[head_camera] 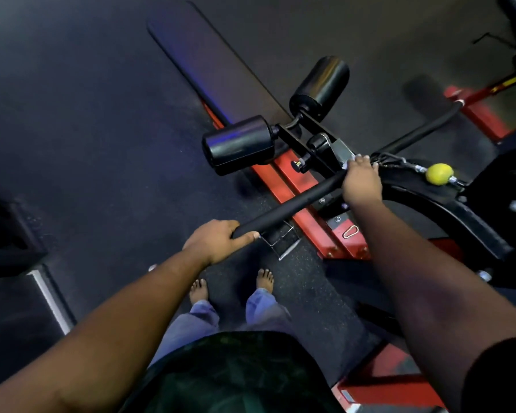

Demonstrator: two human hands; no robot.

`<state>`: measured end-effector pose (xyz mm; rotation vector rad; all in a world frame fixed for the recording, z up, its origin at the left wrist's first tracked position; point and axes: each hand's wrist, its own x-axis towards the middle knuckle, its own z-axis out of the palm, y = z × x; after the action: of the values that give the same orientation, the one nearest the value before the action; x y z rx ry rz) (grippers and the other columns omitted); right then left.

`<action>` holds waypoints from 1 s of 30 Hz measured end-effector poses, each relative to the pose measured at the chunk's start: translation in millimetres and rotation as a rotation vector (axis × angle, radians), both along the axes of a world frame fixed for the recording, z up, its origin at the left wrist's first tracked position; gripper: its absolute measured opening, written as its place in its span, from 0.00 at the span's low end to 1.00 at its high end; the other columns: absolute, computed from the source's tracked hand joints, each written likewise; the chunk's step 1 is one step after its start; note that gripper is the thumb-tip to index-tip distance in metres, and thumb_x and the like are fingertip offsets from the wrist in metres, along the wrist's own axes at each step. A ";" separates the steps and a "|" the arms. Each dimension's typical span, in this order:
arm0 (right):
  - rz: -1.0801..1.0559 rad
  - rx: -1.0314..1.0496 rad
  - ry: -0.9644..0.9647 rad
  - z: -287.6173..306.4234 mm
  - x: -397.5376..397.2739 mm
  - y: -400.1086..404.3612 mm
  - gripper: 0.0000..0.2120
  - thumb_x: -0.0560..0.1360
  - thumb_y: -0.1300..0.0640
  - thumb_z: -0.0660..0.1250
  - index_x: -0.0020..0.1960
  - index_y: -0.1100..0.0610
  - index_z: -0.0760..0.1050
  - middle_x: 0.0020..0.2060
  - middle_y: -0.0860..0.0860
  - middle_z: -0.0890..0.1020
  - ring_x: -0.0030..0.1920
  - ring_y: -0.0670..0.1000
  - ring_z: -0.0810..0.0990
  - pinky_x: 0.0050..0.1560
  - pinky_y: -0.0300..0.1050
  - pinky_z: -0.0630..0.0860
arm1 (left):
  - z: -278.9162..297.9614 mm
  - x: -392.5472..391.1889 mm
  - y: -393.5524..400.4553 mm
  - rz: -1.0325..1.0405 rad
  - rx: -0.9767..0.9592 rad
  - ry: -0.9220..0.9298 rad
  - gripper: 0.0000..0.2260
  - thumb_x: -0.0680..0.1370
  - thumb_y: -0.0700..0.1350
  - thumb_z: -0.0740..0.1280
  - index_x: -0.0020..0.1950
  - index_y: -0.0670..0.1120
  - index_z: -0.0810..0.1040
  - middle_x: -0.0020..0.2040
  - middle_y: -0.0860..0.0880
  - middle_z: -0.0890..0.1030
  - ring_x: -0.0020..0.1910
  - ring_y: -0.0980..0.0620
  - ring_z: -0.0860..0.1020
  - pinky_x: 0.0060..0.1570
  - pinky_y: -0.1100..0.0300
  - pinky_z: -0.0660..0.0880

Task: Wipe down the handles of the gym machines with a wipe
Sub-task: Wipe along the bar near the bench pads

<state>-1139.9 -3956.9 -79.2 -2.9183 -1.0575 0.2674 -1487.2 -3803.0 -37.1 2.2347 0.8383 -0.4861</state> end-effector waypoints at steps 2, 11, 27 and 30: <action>-0.118 0.155 0.087 0.5 -27.1 3.8 0.18 0.78 0.65 0.59 0.66 0.62 0.75 0.66 0.64 0.74 0.66 0.67 0.73 0.67 0.61 0.71 | 0.8 0.2 1.7 -0.007 0.000 0.006 0.27 0.74 0.78 0.57 0.40 0.54 0.74 0.37 0.52 0.80 0.38 0.52 0.79 0.42 0.51 0.78; 0.370 0.198 0.129 -11.0 -65.3 -28.1 0.27 0.77 0.66 0.59 0.77 0.58 0.68 0.77 0.57 0.69 0.78 0.58 0.62 0.79 0.56 0.55 | -0.8 -2.0 -5.3 -0.007 -0.059 0.007 0.24 0.77 0.74 0.60 0.42 0.54 0.75 0.36 0.52 0.80 0.36 0.53 0.79 0.37 0.55 0.74; -0.881 0.990 0.648 6.9 -142.3 47.5 0.28 0.85 0.48 0.52 0.81 0.59 0.56 0.78 0.63 0.63 0.77 0.61 0.65 0.78 0.50 0.62 | 7.5 0.7 1.7 -0.016 -0.021 0.004 0.26 0.76 0.76 0.58 0.44 0.54 0.76 0.37 0.53 0.80 0.38 0.54 0.79 0.38 0.55 0.73; -1.113 1.048 0.839 14.5 -102.3 43.9 0.25 0.86 0.49 0.51 0.78 0.62 0.60 0.72 0.67 0.69 0.68 0.67 0.73 0.65 0.61 0.74 | 9.3 -0.3 -2.4 -0.014 -0.028 -0.007 0.24 0.76 0.75 0.59 0.41 0.54 0.74 0.36 0.53 0.79 0.37 0.54 0.78 0.35 0.55 0.69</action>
<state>-1242.2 -3913.1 -64.7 -1.6900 0.4730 0.5500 -1487.5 -3805.4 -27.8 2.2163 0.8079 -0.4932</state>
